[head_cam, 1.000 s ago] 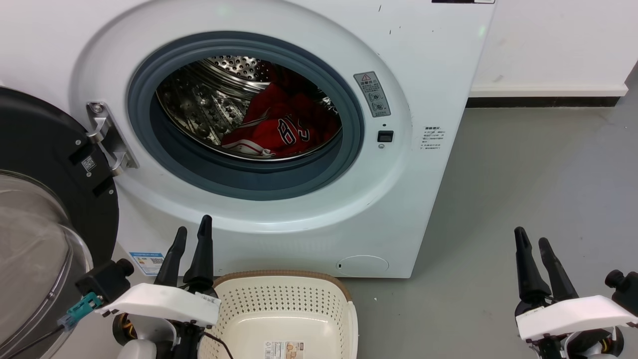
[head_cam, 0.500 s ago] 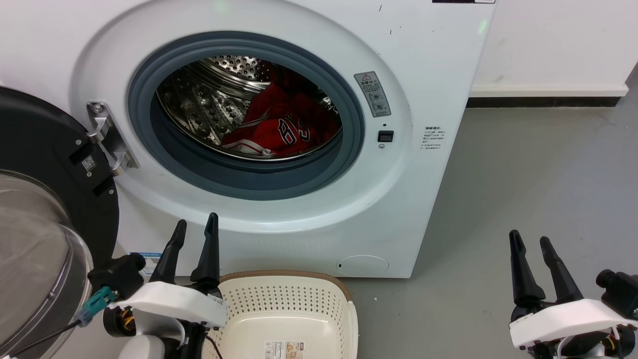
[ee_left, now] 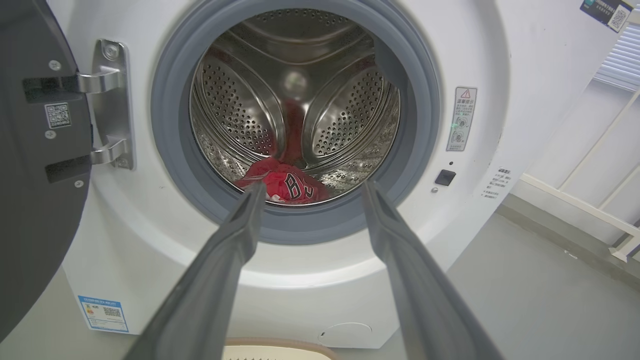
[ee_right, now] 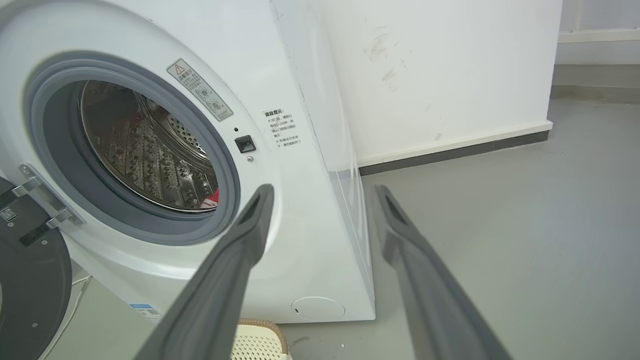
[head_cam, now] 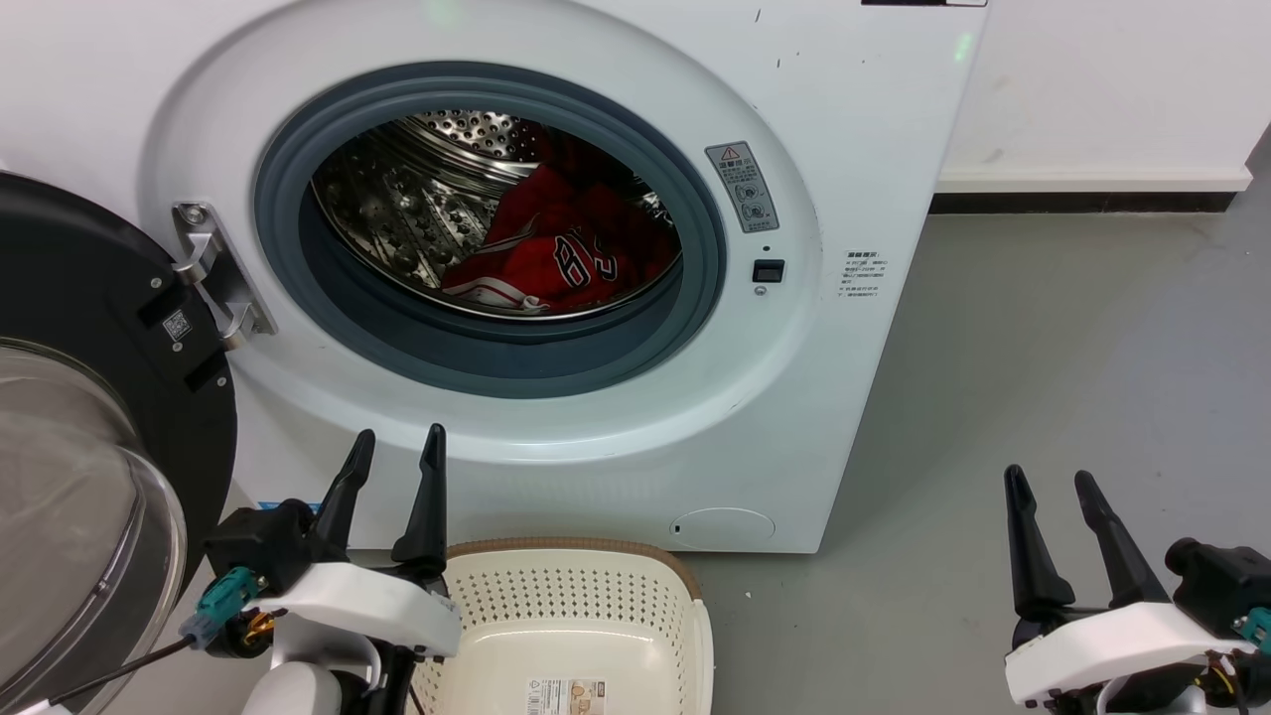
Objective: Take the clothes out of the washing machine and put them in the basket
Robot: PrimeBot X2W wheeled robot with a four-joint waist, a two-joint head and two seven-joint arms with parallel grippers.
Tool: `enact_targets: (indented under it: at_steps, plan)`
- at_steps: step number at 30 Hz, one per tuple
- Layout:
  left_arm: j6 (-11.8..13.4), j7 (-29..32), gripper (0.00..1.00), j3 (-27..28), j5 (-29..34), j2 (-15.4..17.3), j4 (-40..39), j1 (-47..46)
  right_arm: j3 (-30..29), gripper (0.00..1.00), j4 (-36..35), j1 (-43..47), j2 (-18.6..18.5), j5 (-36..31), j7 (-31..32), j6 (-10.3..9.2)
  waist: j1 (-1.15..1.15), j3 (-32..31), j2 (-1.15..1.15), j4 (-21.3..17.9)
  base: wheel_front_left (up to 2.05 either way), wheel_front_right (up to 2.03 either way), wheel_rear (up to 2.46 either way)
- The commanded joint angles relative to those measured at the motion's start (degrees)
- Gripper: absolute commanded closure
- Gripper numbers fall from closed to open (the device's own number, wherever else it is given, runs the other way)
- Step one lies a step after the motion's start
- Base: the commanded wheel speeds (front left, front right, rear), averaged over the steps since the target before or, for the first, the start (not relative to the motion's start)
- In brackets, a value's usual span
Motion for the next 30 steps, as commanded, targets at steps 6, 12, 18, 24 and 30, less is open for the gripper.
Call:
enact_targets:
  at_steps: [6,12,18,24,30]
  plan:
    - [0.1,-1.3,0.0,-0.3,4.6,0.5,0.2,-1.0,0.1,0.0,-0.9,0.6,0.0,-4.3,-1.0,0.0,0.0,0.0,0.0,0.1,0.0,0.0,0.0]
    - [0.2,-2.0,0.0,-0.5,7.8,0.6,0.5,-0.9,0.3,0.0,-0.8,0.7,0.1,-7.3,-1.5,0.0,0.0,0.1,0.0,0.1,0.0,0.0,0.0]
    - [0.4,-2.7,0.0,-0.5,10.7,0.5,1.0,-0.9,0.3,0.0,-0.8,0.9,0.1,-10.2,-2.0,0.0,0.0,0.1,0.0,0.2,0.0,0.0,0.0]
    - [0.7,-3.4,0.0,-0.4,13.3,0.4,1.2,-0.9,0.4,0.0,-0.9,1.2,0.1,-12.9,-2.4,0.0,0.0,0.1,0.0,0.2,0.0,0.0,0.0]
    - [0.8,-4.1,0.0,-0.1,15.8,0.3,1.5,-0.8,0.5,0.0,-0.8,1.4,0.1,-15.2,-2.8,0.0,0.0,0.1,0.0,0.2,0.0,0.0,0.0]
